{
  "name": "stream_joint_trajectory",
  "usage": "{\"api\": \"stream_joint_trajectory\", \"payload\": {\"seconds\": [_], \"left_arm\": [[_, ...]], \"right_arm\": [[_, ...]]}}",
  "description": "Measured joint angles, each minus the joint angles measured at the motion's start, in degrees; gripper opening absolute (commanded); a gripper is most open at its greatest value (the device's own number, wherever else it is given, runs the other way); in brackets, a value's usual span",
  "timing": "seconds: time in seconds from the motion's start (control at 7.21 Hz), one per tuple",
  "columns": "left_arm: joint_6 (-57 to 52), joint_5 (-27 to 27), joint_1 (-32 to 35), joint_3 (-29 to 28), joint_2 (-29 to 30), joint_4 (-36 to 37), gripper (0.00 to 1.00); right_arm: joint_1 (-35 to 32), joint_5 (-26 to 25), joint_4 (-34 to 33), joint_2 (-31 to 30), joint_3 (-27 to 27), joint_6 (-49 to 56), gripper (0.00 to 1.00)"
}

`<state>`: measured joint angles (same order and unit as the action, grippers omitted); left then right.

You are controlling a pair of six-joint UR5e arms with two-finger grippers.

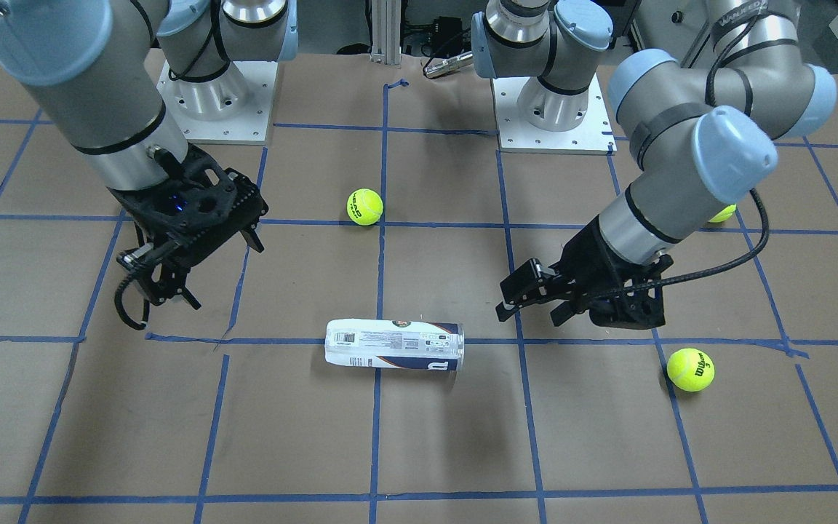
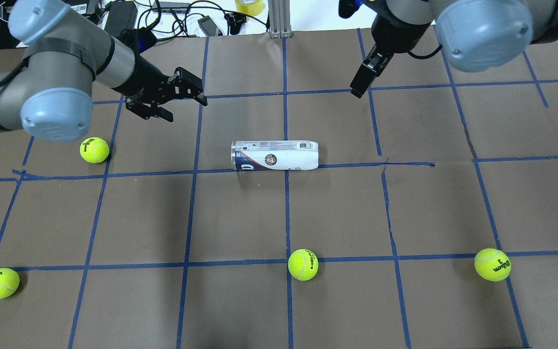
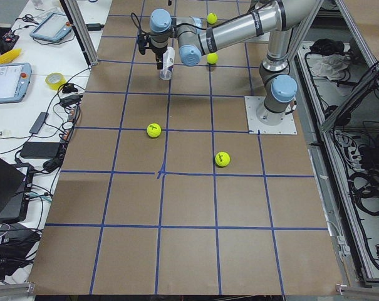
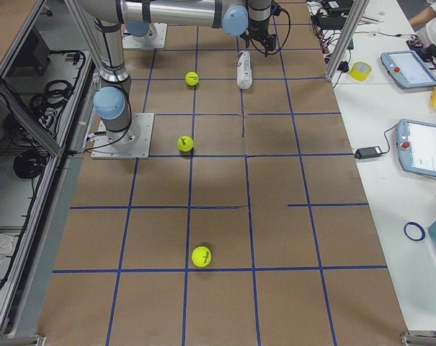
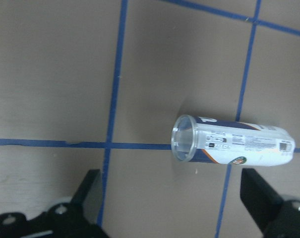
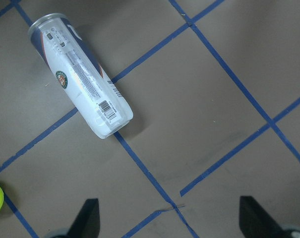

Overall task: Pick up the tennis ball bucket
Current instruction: 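Move the left gripper to the end of the lying can nearest it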

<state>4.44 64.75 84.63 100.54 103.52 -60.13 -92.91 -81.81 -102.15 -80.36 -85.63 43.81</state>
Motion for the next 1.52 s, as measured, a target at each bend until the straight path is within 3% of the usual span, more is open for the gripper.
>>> {"api": "stream_joint_trajectory", "payload": {"seconds": [0.28, 0.83, 1.25, 1.52], "left_arm": [[1.8, -4.7, 1.2, 0.5, 5.4, 4.4, 1.00], [2.8, -6.3, 5.1, 0.5, 13.1, 7.6, 1.00], [4.0, -8.3, 6.4, 0.5, 15.6, 7.8, 0.96], [4.6, -8.9, 7.4, 0.6, 16.3, 7.8, 0.00]], "right_arm": [[0.7, -0.1, 3.1, -3.1, -0.4, -13.7, 1.00], [0.9, -0.8, 3.4, -6.5, -0.8, -21.2, 1.00], [1.1, -11.1, 5.5, -9.0, -0.8, -29.3, 1.00], [1.2, -11.7, 7.6, -9.7, -0.7, -34.8, 1.00]]}}
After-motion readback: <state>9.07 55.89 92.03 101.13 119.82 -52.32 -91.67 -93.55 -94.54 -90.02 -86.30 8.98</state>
